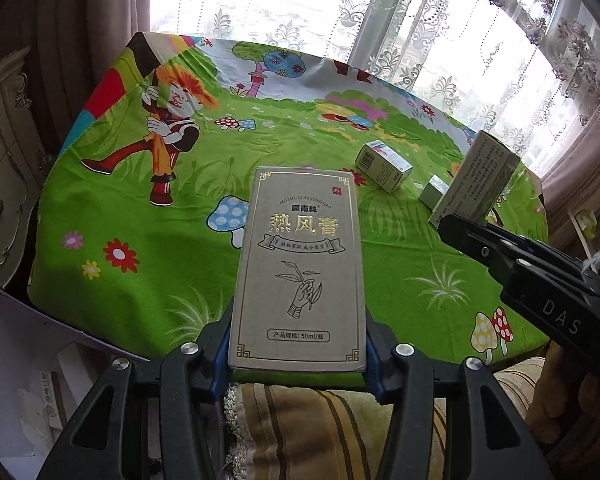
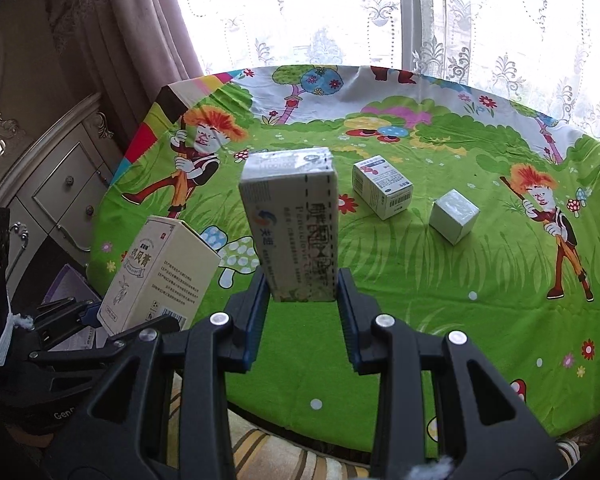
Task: Organize rigid objects
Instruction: 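Carry both boxes to the purple box and open both grippers, then move both grippers back to the last two boxes on the table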
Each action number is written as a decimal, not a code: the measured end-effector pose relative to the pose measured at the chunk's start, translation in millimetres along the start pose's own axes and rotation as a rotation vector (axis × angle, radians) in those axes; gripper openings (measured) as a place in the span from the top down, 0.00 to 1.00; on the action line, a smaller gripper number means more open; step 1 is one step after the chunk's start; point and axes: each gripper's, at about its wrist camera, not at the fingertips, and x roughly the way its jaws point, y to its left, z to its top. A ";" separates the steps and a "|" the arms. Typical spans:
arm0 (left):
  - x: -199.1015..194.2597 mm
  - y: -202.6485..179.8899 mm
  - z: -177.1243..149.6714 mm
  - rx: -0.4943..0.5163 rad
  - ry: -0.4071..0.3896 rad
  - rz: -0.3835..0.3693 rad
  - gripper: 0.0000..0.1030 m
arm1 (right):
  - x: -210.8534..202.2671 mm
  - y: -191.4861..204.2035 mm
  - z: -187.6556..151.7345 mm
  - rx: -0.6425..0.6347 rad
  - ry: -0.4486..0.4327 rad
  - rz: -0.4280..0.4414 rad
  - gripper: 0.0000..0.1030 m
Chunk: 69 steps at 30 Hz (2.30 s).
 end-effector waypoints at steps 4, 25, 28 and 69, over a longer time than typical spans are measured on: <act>-26.3 24.6 -15.7 -0.036 -0.028 0.033 0.49 | -13.5 31.2 -6.0 -0.053 0.007 0.061 0.63; -109.4 171.1 -85.6 -0.296 -0.097 0.274 0.49 | -39.9 188.5 -76.1 -0.411 0.159 0.341 0.63; -111.0 178.7 -91.2 -0.315 -0.095 0.285 0.49 | -37.3 201.6 -85.9 -0.455 0.190 0.364 0.63; -75.0 115.6 -64.4 -0.213 -0.027 0.236 0.36 | -20.5 102.7 -39.2 -0.112 0.158 0.284 0.28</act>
